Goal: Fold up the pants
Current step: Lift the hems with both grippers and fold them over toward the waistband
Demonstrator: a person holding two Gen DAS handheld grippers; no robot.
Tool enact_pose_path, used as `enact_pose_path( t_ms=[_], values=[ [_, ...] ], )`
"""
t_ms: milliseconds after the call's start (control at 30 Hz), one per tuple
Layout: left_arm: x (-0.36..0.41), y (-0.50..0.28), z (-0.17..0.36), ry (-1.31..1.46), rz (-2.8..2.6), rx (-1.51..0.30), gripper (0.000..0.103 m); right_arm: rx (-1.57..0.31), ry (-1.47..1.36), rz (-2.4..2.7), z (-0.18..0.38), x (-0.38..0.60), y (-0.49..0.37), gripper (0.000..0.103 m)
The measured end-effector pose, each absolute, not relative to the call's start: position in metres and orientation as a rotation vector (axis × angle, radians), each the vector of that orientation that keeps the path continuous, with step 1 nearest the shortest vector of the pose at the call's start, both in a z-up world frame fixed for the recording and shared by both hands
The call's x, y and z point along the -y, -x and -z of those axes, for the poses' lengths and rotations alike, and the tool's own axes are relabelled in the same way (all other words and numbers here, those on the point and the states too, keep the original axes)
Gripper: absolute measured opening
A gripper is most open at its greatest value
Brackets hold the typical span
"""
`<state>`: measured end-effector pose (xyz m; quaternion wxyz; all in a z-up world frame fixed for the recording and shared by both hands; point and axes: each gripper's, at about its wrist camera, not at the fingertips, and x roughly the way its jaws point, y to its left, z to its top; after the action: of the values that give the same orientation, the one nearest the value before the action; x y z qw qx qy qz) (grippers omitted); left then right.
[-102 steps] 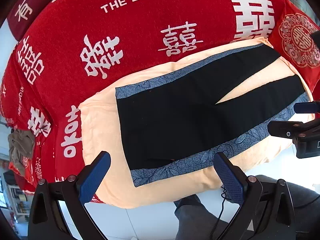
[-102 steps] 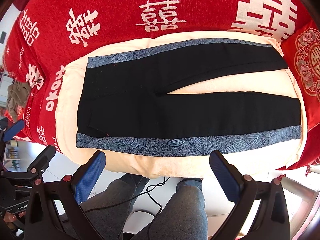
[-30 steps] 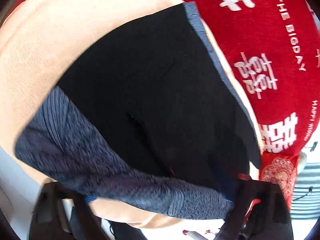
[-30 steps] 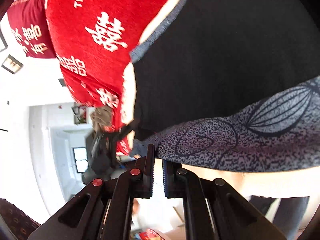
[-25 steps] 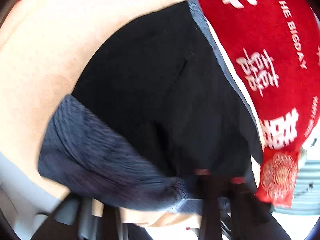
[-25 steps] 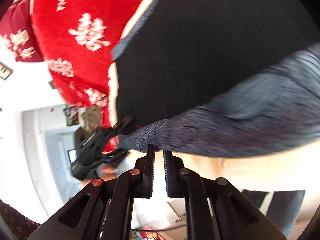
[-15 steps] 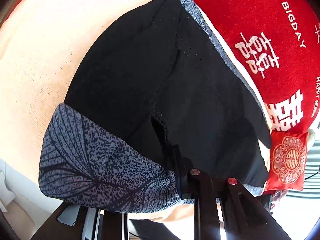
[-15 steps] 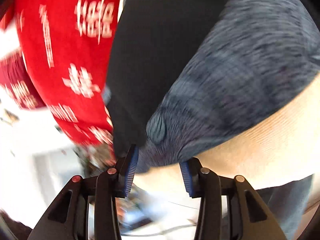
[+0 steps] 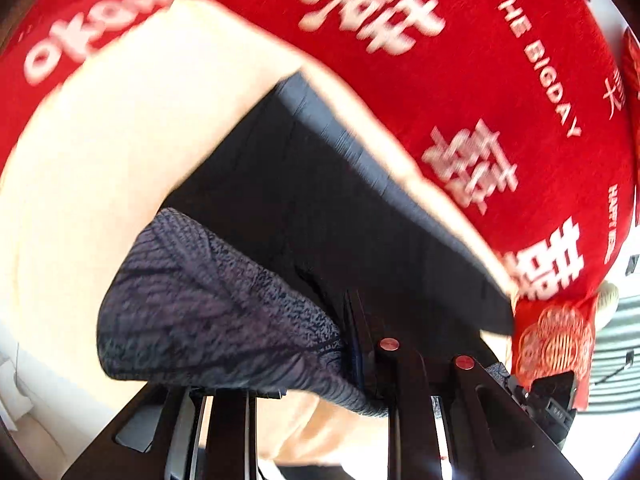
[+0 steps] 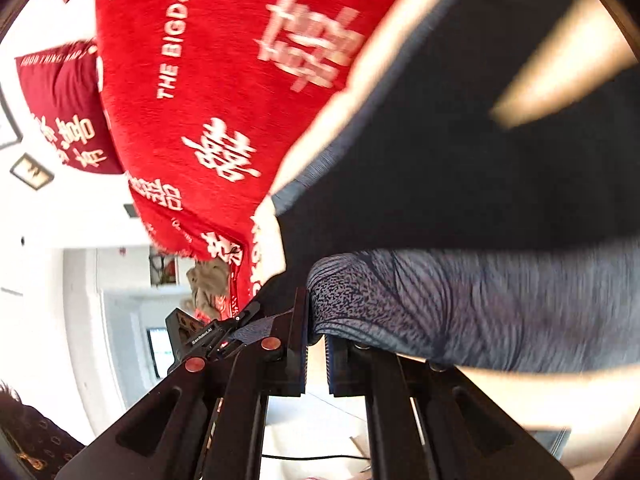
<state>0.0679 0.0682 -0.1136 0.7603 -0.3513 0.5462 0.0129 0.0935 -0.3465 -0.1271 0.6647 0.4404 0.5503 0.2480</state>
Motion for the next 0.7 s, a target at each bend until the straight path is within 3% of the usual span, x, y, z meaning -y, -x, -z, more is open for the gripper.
enact_pose_path(
  t_ms=[167,333,467,567,600,633,700],
  values=[
    [-0.062,-0.150,0.113,0.692,-0.073,-1.133,0.024,-1.303,-0.902,-0.573,0.127,0.342,-0.196,0.011],
    [-0.056,-0.225,0.166,0.576,-0.186,-1.185,0.025,-1.398,-0.846,-0.527,0.179,0.334,-0.286,0.012],
    [-0.056,-0.248,0.206,0.568,-0.256,-1.227,0.027,-1.493,-0.792,-0.445,0.226,0.324,-0.320,0.013],
    [-0.054,-0.246,0.192,0.540,-0.253,-1.238,0.027,-1.517,-0.830,-0.419,0.237,0.324,-0.327,0.017],
    [-0.056,-0.241,0.182,0.539,-0.239,-1.233,0.027,-1.515,-0.836,-0.435,0.233,0.324,-0.326,0.033],
    [-0.057,-0.237,0.173,0.537,-0.228,-1.230,0.027,-1.503,-0.833,-0.461,0.225,0.323,-0.325,0.060],
    [-0.061,-0.224,0.152,0.517,-0.213,-1.231,0.027,-1.478,-0.808,-0.511,0.205,0.321,-0.321,0.082]
  ],
)
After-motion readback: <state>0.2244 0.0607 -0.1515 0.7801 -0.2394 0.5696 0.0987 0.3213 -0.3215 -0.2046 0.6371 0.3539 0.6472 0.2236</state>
